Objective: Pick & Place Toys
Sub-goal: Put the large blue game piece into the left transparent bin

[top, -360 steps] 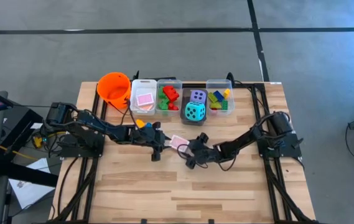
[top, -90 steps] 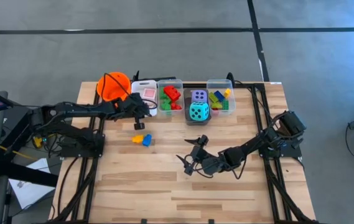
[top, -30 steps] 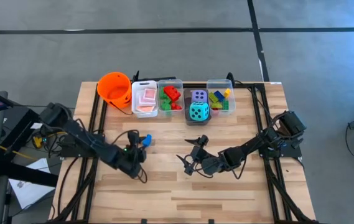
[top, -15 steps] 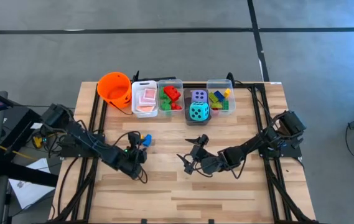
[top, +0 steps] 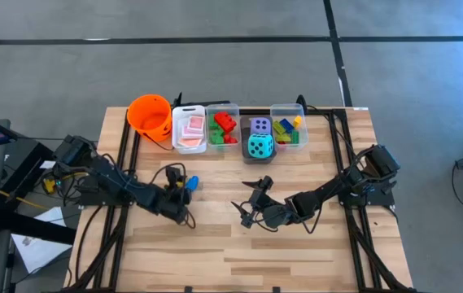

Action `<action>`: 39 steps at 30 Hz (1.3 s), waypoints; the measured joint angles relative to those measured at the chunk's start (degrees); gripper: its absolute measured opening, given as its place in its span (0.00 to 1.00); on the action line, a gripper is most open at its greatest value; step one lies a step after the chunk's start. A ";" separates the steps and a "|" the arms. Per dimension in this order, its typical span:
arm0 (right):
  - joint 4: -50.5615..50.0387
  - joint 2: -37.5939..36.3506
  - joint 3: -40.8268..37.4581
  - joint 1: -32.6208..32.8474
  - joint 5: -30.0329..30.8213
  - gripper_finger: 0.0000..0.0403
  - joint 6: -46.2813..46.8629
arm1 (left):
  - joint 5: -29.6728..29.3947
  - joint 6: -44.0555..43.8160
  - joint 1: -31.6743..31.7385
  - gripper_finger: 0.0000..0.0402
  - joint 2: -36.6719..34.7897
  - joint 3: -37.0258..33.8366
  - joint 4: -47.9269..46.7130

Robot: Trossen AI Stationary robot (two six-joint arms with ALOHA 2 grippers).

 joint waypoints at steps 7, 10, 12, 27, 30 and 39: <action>0.01 0.00 0.00 0.00 0.00 0.92 0.03 | 0.03 0.00 1.14 0.58 0.00 -1.49 4.80; 0.02 0.00 0.00 0.00 0.00 0.92 0.04 | 0.01 0.21 1.14 0.58 0.00 -1.74 7.32; 0.02 0.00 0.00 0.00 0.00 0.92 0.04 | 0.03 1.14 1.14 0.57 0.00 -2.20 9.06; 0.04 0.00 0.00 0.00 0.00 0.92 0.13 | 0.15 1.36 3.95 0.21 0.00 -5.42 19.83; 0.07 0.00 0.00 0.00 0.00 0.92 0.13 | 0.16 1.36 3.94 0.07 -0.02 -5.42 21.23; 0.26 0.00 0.00 0.00 0.00 0.92 0.08 | -1.04 11.39 4.38 0.01 -1.18 -5.42 32.12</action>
